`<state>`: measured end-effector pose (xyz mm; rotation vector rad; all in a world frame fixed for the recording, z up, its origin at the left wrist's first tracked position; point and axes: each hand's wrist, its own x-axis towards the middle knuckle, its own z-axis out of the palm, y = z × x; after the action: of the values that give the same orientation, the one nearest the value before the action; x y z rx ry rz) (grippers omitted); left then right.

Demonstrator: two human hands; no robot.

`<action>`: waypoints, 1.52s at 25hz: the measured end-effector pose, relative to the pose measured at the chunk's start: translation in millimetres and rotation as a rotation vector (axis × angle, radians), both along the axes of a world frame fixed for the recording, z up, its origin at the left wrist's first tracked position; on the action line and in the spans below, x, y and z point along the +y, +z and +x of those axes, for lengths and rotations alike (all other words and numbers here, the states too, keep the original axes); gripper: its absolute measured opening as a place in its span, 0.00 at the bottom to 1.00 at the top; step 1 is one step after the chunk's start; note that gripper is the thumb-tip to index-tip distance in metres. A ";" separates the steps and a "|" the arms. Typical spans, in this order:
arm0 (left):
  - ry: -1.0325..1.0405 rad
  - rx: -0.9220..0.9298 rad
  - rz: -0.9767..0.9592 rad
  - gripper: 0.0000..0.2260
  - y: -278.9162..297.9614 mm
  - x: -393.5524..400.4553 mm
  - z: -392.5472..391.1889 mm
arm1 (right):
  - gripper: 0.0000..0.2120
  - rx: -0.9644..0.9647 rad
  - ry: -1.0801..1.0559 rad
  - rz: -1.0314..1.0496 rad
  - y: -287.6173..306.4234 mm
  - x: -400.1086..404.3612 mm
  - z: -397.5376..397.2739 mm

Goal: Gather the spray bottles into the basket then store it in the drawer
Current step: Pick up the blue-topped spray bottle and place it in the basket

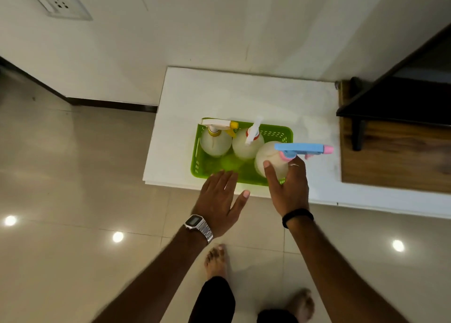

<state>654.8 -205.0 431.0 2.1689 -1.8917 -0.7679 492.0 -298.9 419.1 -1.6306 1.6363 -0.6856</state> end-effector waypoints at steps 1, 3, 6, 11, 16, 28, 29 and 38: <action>-0.023 -0.034 0.002 0.32 -5.6 0.2 0.7 | 0.27 0.011 -0.015 -0.024 -3.1 0.5 2.8; -0.038 -0.064 -0.014 0.31 -14.5 1.6 0.7 | 0.28 0.092 -0.026 -0.074 -10.4 2.6 4.2; -0.027 -0.056 -0.047 0.30 -21.1 4.3 -0.5 | 0.28 0.392 -0.028 -0.123 -23.5 13.0 1.0; -0.050 -0.030 -0.065 0.29 -27.7 8.9 0.4 | 0.29 0.532 -0.083 0.017 -40.7 13.4 -0.7; -0.124 -0.095 0.002 0.32 -36.8 10.0 0.8 | 0.31 0.508 -0.069 0.063 -49.2 13.8 -0.2; -0.112 -0.172 -0.002 0.37 -47.7 8.8 -12.1 | 0.32 0.387 -0.037 0.144 -46.8 4.5 0.4; -0.093 -0.155 -0.040 0.37 -47.7 12.9 -12.2 | 0.35 0.345 -0.033 0.144 -44.8 10.3 -0.3; 0.648 0.323 0.403 0.38 -88.7 111.4 31.6 | 0.42 0.558 0.238 0.264 -74.1 137.1 -64.7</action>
<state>686.4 -93.5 342.3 2.4627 -0.8440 -1.3135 427.3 -161.7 345.0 -1.8742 1.7672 0.1236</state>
